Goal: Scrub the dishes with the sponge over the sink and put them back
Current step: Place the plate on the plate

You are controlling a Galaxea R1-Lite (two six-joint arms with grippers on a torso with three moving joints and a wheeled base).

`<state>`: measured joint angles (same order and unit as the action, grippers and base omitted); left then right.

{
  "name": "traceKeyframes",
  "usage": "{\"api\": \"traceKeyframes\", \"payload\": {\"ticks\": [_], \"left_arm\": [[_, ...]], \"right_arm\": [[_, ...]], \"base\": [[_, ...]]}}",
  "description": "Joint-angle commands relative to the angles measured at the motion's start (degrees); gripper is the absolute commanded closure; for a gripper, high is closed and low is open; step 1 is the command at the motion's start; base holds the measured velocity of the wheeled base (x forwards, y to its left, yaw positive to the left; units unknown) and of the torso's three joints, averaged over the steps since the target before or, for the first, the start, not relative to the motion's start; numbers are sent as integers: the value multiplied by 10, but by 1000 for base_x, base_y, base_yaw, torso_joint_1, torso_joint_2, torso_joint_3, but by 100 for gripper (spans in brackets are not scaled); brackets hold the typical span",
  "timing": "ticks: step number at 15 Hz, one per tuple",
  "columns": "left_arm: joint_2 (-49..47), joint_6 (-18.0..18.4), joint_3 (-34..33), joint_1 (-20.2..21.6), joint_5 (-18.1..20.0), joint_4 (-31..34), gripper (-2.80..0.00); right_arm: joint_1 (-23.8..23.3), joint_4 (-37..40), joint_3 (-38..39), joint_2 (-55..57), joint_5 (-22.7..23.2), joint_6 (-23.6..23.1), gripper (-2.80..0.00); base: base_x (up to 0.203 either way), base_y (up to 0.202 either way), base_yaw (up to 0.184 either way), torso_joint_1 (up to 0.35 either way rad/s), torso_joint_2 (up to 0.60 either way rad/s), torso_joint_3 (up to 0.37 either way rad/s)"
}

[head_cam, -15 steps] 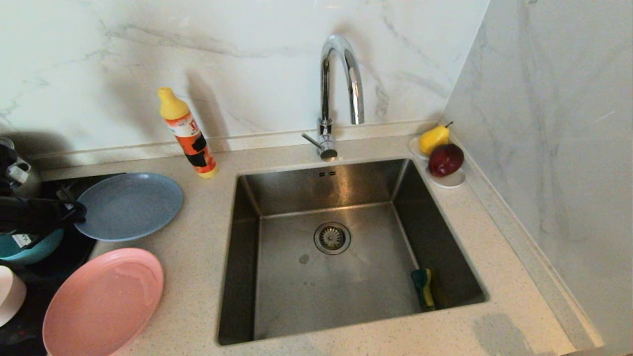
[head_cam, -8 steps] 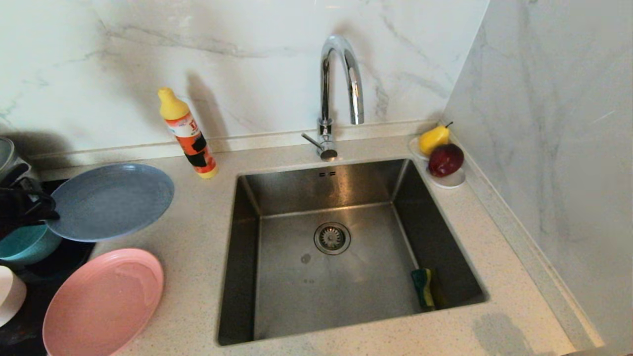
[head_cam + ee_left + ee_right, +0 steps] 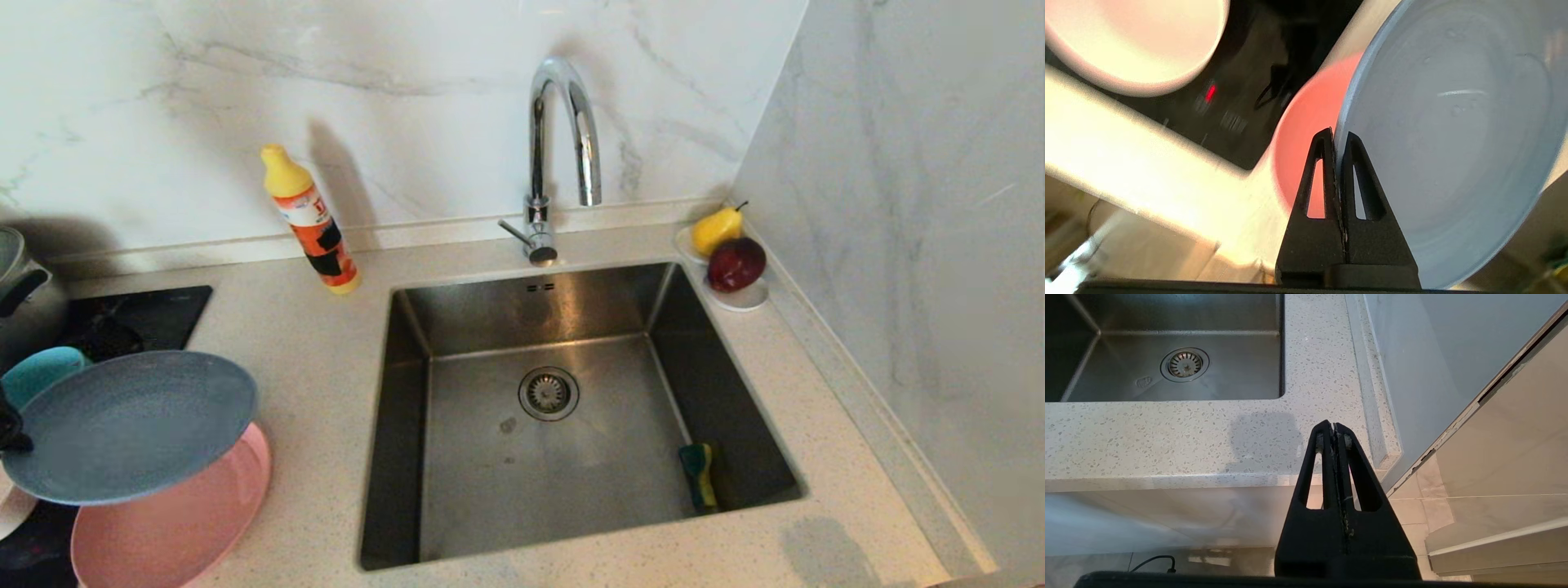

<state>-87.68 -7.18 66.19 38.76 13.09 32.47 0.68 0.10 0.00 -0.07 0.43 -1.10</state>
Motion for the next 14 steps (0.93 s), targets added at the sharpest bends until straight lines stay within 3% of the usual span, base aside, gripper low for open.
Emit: {"api": "traceKeyframes", "payload": {"ticks": [1, 4, 8, 14], "left_arm": [[34, 9, -45, 10, 1, 8, 0], [45, 27, -104, 11, 0, 1, 0], [33, 26, -111, 11, 1, -15, 0], [-36, 26, -162, 20, 6, -151, 0]], "right_arm": [[0, 0, 0, -1, 0, 0, 0], [0, 0, 0, -1, 0, 0, 0], [0, 1, 0, -1, 0, 0, 0], [0, 0, 0, -1, 0, 0, 0]], "base": [[0, 0, 0, 0, 0, 0], [0, 0, 0, 0, 0, 0], [0, 0, 0, 0, 0, 0], [0, 0, 0, 0, 0, 0]]}}
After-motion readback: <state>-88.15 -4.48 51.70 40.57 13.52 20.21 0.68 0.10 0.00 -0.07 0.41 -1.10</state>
